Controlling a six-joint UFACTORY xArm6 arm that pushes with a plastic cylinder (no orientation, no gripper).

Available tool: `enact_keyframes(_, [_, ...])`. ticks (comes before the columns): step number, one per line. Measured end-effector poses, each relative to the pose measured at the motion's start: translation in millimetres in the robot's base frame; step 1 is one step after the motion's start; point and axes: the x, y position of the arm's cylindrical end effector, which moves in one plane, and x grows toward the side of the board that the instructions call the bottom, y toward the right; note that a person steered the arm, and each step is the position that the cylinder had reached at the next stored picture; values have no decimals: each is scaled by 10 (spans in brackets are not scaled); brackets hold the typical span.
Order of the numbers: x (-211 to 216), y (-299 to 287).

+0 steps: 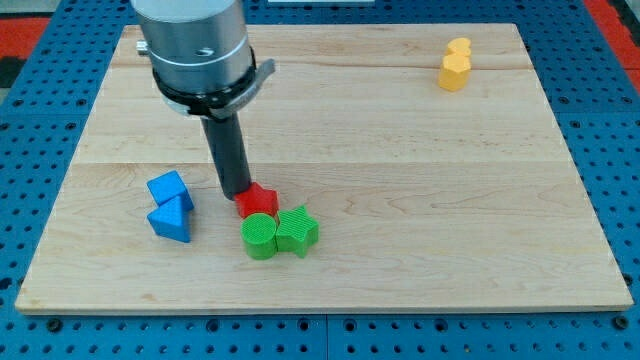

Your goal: Move your arm towards the top left of the board

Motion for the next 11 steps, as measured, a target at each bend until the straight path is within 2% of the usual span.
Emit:
enact_keyframes(2, [-6,185])
enact_keyframes(4, [-626,-555])
enact_keyframes(6, [-955,-1634])
enact_keyframes(8, [-1966,-1742])
enact_keyframes(9, [-2454,-1489])
enact_keyframes(10, [-2621,-1056])
enact_keyframes(11, [-2298,-1059])
